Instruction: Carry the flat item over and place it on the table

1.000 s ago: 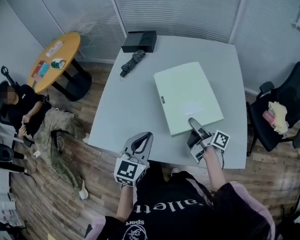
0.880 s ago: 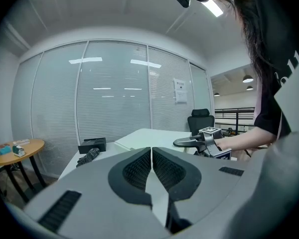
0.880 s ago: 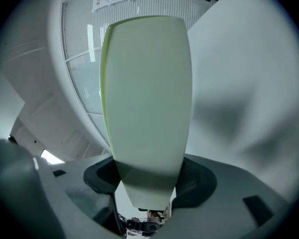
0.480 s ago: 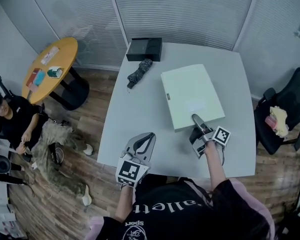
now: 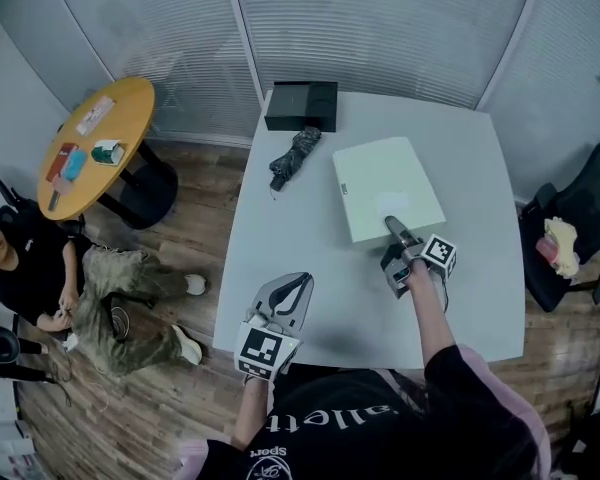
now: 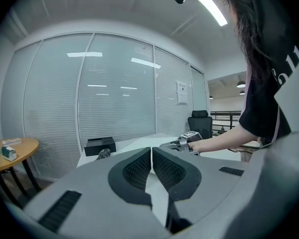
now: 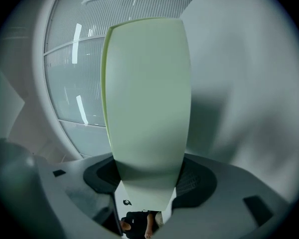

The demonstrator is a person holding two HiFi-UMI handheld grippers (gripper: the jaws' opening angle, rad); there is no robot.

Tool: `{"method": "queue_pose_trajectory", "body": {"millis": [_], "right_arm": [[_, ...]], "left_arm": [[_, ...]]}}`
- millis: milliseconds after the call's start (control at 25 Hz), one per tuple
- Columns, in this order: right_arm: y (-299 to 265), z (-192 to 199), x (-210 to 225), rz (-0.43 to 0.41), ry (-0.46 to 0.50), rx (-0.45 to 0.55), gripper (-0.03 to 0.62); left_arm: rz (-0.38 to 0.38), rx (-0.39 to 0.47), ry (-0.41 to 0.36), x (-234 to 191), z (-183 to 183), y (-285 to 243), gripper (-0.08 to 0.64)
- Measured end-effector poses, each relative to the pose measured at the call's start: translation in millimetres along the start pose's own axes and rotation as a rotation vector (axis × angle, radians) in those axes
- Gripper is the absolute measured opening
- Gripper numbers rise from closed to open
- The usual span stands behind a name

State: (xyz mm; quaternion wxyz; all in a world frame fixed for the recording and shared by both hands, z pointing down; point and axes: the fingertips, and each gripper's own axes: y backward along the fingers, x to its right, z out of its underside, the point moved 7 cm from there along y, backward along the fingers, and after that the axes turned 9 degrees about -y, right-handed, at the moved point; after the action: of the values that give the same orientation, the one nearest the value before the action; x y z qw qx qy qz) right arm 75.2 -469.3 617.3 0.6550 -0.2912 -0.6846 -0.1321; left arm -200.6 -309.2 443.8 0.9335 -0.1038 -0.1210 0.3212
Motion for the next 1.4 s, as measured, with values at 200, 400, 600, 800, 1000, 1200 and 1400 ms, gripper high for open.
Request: {"method": "queue_pose_trajectory", "body": {"millis": [200, 400, 600, 800, 1000, 1200, 1400], "right_arm": [[-38.0, -5.0, 8.6, 0.017, -0.065, 0.027, 0.291], [-69.9, -5.2, 10.8, -0.007, -0.181, 0.097, 0.291], [-93.2, -6.7, 9.3, 0.083, -0.172, 0.177, 0.288], [-104.2, -12.3, 19.5, 0.231, -0.159, 0.249, 0.333], [-105.0, -9.9, 21.1, 0.294, -0.145, 0.248, 0.357], [-101.4, -4.5, 24.1, 0.383, -0.101, 0.240, 0.385], [-86.0, 3.6, 33.0, 0.464, -0.099, 0.225, 0.410]], "left_arm": [[-0.002, -0.001, 0.016, -19.6, 10.0, 3.3, 0.028], [-0.025, -0.001, 0.037, -38.8, 19.5, 9.9, 0.028], [-0.049, 0.003, 0.068, -54.8, 30.2, 14.5, 0.028], [-0.060, 0.005, 0.101, -63.4, 39.6, 14.9, 0.028], [-0.062, 0.006, 0.124, -69.8, 44.9, 17.8, 0.028], [-0.065, 0.011, 0.140, -75.0, 50.1, 19.0, 0.028], [-0.068, 0.025, 0.157, -73.6, 50.5, 23.3, 0.028]]}}
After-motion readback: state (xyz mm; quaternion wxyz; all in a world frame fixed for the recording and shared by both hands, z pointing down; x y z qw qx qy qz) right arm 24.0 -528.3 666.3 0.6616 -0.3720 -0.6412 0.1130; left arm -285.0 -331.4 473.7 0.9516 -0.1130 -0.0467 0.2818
